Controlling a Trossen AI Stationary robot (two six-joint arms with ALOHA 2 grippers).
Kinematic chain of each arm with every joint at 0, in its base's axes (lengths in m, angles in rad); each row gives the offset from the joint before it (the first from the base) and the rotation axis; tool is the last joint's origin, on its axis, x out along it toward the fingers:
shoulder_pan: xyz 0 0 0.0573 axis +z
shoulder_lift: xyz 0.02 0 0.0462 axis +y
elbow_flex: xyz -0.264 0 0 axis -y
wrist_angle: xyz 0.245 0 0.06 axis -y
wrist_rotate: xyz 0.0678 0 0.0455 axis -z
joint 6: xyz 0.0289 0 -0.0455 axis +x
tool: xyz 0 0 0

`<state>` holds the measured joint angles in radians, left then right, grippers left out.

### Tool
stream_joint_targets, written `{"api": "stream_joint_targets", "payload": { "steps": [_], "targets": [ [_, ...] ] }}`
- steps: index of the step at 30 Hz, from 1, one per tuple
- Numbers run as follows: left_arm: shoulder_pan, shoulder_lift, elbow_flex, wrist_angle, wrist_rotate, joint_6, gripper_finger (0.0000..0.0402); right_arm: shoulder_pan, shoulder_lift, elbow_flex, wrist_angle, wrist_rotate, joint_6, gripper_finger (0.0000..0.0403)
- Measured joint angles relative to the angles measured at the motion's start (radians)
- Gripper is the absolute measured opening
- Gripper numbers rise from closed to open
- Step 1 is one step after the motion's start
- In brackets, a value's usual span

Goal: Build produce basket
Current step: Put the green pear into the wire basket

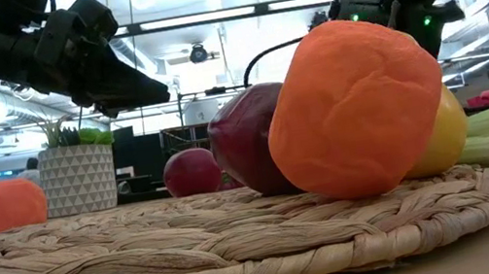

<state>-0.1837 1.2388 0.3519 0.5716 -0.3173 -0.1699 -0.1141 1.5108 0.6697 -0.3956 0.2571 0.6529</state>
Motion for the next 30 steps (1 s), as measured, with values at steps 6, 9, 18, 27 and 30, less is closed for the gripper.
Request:
{"api": "stream_joint_targets", "payload": {
  "steps": [6, 9, 18, 27, 30],
  "targets": [
    [0.0, 0.0, 0.0, 0.0, 0.0, -0.002, 0.0126, -0.001, -0.102, 0.0, -0.063, -0.01, -0.002, 0.0009],
    [0.0, 0.0, 0.0, 0.0, 0.0, -0.002, 0.0125, -0.004, -0.169, 0.0, -0.099, 0.002, 0.006, 0.0008],
    [-0.019, 0.0, 0.0, 0.007, 0.0, -0.003, 0.0126, -0.07, -0.376, 0.002, -0.174, 0.04, -0.013, 0.0007],
    [-0.042, 0.0, 0.001, 0.065, 0.001, 0.0, 0.0126, -0.171, -0.477, 0.002, -0.189, 0.099, -0.117, 0.0007],
    [-0.041, 0.0, 0.001, 0.075, -0.001, 0.0, 0.0125, -0.201, -0.496, 0.002, -0.128, 0.124, -0.174, 0.0007]
  ]
}}
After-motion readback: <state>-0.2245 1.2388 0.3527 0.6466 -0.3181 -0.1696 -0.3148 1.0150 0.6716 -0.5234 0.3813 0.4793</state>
